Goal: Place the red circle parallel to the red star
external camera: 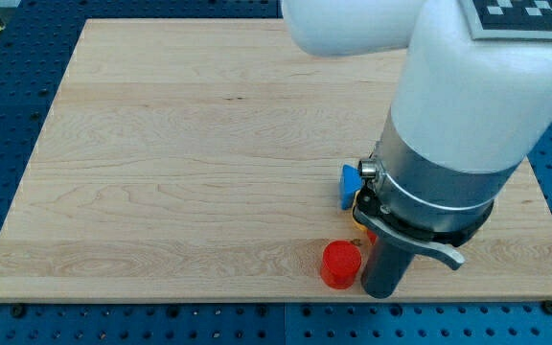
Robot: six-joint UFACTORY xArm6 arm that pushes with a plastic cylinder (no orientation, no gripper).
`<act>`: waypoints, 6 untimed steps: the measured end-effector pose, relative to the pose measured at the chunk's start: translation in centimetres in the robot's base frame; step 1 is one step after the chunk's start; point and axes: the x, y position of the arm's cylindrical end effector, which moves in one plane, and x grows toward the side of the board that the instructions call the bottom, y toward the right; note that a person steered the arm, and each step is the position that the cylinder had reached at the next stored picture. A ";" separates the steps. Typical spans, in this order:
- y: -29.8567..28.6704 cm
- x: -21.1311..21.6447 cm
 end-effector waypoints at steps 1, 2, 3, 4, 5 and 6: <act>-3.8 0.0; -6.0 -0.1; -7.3 -0.7; -11.9 -2.7; -13.6 -4.5; -13.5 -3.3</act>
